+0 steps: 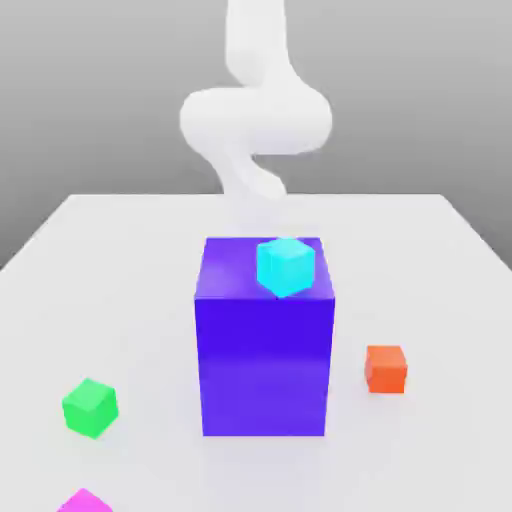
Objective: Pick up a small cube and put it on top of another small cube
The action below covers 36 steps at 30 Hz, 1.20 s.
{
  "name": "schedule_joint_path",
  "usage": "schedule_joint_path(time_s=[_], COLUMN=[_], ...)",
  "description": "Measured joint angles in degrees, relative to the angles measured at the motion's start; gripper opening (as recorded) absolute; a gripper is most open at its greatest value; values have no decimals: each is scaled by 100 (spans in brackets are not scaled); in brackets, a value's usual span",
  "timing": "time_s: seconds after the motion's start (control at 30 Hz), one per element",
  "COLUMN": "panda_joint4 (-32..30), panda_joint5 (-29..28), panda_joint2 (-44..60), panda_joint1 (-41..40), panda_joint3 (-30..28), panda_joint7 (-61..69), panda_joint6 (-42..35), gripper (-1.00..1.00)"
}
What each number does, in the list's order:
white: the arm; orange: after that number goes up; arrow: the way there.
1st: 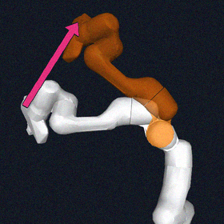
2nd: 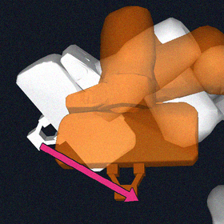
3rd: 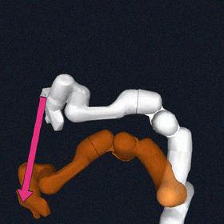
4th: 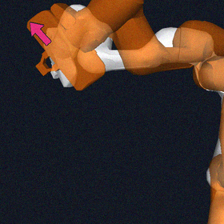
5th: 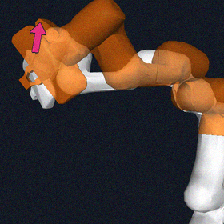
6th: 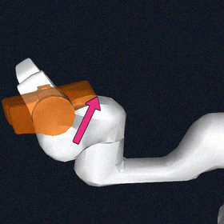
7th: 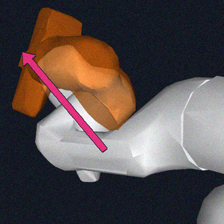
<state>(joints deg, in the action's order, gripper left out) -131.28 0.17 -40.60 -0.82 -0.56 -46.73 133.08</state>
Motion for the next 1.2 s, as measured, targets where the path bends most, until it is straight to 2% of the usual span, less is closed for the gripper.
schedule_joint_path(time_s=[1.0,1.13,1.17,1.2], panda_joint4=[605,767,807,807], panda_joint5=[576,735,768,768], panda_joint2=[6277,7109,7286,7286], panda_joint1=[-1001,-1137,-1167,-1167], panda_joint3=[-708,-599,-562,-562], panda_joint7=[-805,-733,-711,-711], panda_joint6=[1545,2075,2208,2208], gripper=[0,0,-100,-100])
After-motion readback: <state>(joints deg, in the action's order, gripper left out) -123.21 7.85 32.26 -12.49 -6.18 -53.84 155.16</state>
